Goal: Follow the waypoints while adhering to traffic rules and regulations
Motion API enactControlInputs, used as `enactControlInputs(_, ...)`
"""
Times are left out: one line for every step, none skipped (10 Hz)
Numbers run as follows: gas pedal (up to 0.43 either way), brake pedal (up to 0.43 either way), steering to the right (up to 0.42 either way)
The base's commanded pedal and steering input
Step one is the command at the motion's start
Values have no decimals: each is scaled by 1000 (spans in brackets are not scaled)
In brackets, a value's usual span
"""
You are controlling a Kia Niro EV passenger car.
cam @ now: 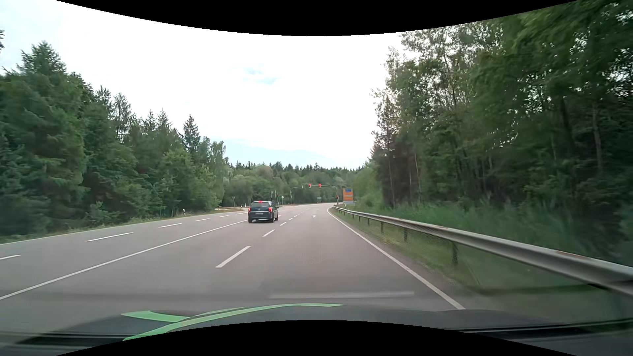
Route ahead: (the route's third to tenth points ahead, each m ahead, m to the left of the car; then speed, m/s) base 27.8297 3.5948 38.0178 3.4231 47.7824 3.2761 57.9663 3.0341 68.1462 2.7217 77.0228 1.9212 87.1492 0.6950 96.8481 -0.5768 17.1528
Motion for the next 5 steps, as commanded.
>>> enactControlInputs(0, 0, -2)
enactControlInputs(0, 0, -1)
enactControlInputs(0, 0, 0)
enactControlInputs(0, 6, 0)
enactControlInputs(0, 159, 0)
